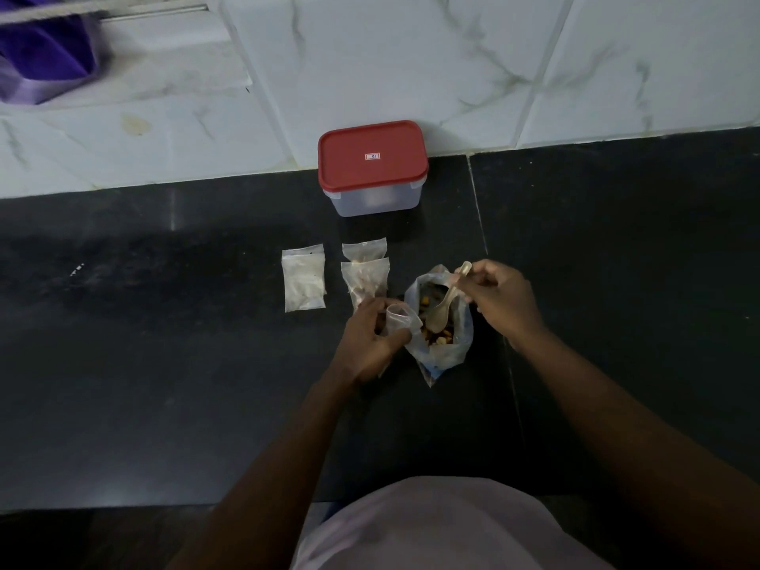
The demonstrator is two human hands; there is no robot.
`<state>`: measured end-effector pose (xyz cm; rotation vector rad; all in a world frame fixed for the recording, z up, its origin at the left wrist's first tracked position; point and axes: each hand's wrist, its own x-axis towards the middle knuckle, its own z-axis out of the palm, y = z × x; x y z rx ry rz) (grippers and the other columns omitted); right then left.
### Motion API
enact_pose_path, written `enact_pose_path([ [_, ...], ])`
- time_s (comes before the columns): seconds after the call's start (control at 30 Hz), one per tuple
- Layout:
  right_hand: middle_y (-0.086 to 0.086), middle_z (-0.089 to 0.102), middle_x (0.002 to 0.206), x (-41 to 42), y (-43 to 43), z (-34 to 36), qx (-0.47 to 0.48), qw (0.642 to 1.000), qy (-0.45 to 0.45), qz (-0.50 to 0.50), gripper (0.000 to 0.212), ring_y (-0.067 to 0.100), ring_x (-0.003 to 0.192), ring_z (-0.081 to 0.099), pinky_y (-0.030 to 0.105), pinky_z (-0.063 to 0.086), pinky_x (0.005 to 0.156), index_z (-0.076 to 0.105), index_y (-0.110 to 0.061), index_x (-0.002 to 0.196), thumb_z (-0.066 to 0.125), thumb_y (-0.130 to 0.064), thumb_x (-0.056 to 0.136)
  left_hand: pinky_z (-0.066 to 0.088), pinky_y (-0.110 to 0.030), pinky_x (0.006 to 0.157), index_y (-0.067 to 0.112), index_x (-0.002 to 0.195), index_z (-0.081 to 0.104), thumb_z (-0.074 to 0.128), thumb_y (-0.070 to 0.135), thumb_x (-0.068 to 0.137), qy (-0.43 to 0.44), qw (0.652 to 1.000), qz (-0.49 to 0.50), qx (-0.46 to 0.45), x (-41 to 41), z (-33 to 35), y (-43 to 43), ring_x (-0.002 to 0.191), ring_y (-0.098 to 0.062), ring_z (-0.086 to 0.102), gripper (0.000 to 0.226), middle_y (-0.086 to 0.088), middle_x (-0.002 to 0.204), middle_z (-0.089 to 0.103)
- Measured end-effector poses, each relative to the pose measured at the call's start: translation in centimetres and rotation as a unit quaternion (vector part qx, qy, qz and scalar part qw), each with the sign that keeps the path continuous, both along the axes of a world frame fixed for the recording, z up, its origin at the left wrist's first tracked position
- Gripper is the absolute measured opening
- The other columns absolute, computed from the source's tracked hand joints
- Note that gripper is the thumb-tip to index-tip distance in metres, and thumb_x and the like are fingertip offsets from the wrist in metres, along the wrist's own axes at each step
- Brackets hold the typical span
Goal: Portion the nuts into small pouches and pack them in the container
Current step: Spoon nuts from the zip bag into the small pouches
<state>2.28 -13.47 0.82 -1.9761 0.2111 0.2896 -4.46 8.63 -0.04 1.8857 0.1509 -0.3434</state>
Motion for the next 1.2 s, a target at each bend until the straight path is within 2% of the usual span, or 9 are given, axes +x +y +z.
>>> enact_pose_path([
  [0.2,-0.008,0.072,0.090,-0.9,-1.1,2.9,-0.057,0.983,-0.105,0.140,0.011,0.002,0.084,0.069,0.021,0.057,0.075,0.070,-0.024,0.105,0.070,-0.030,0.095,0.054,-0.035,0.095,0.040,0.105,0.057,0.067,0.012,0.093,0.051,0.998,-0.042,-0.006,0.2,0.2,0.6,0.109,-0.013,0.062,0.032,0.004,0.117,0.063],
  [0.27,-0.009,0.071,0.091,-1.2,-1.1,3.4,-0.069,0.973,-0.118,0.187,0.012,0.001,0.086,0.068,0.021,0.057,0.077,0.069,-0.024,0.107,0.069,-0.027,0.095,0.054,-0.038,0.097,0.036,0.110,0.060,0.067,0.022,0.091,0.072,0.996,-0.046,-0.024,0.3,0.3,0.5,0.110,-0.015,0.064,0.024,0.001,0.117,0.065],
  [0.4,-0.009,0.072,0.092,-2.0,-1.0,3.7,-0.079,0.959,-0.134,0.236,0.011,0.001,0.087,0.069,0.025,0.058,0.078,0.069,-0.022,0.107,0.068,-0.024,0.096,0.055,-0.038,0.094,0.029,0.115,0.063,0.063,0.035,0.077,0.097,0.994,-0.032,-0.050,0.2,0.2,0.6,0.110,-0.021,0.066,0.038,-0.004,0.117,0.068],
  [0.53,-0.009,0.072,0.094,-2.2,-0.9,3.6,-0.094,0.952,-0.139,0.256,0.013,-0.001,0.089,0.068,0.024,0.059,0.080,0.069,-0.021,0.108,0.068,-0.023,0.096,0.054,-0.036,0.093,0.023,0.123,0.061,0.063,0.028,0.090,0.110,0.991,-0.030,-0.068,-0.1,-0.1,0.6,0.115,-0.023,0.065,0.033,-0.006,0.122,0.066],
  [0.7,-0.010,0.072,0.093,-2.6,-0.6,2.7,-0.104,0.950,-0.172,0.239,0.015,0.000,0.088,0.069,0.027,0.059,0.079,0.071,-0.019,0.109,0.070,-0.022,0.095,0.055,-0.036,0.093,0.018,0.130,0.060,0.063,0.040,0.074,0.125,0.989,-0.016,-0.075,-0.2,-0.2,0.5,0.113,-0.020,0.066,0.060,-0.006,0.123,0.067],
  [0.9,-0.010,0.070,0.098,-3.3,-0.6,2.1,-0.124,0.948,-0.224,0.192,0.014,0.001,0.092,0.067,0.026,0.058,0.079,0.070,-0.020,0.110,0.068,-0.022,0.096,0.054,-0.040,0.099,0.021,0.132,0.060,0.066,0.046,0.071,0.128,0.989,-0.014,-0.076,-0.3,-0.1,0.7,0.115,-0.018,0.065,0.066,-0.003,0.125,0.067],
  [1.03,-0.008,0.068,0.101,-3.4,-0.6,2.4,-0.118,0.950,-0.240,0.162,0.015,0.001,0.093,0.065,0.022,0.056,0.080,0.068,-0.018,0.111,0.065,-0.023,0.097,0.053,-0.040,0.101,0.023,0.130,0.059,0.071,0.022,0.090,0.115,0.991,-0.032,-0.055,-0.3,-0.4,0.9,0.118,-0.017,0.063,0.041,-0.001,0.127,0.064],
  [1.13,-0.007,0.068,0.100,-3.2,-0.6,3.0,-0.106,0.951,-0.250,0.147,0.018,0.003,0.092,0.066,0.022,0.056,0.079,0.067,-0.015,0.111,0.061,-0.026,0.099,0.053,-0.034,0.098,0.027,0.126,0.058,0.072,0.015,0.091,0.104,0.992,-0.044,-0.049,-0.3,-0.5,1.0,0.119,-0.015,0.062,0.039,0.003,0.127,0.062],
  [1.2,-0.007,0.068,0.098,-3.1,-0.6,3.2,-0.100,0.952,-0.247,0.150,0.016,0.004,0.091,0.068,0.025,0.058,0.078,0.066,-0.016,0.111,0.061,-0.025,0.100,0.053,-0.038,0.100,0.027,0.125,0.058,0.072,0.014,0.090,0.102,0.992,-0.044,-0.052,-0.4,-0.6,1.1,0.118,-0.016,0.062,0.039,0.003,0.127,0.063],
])
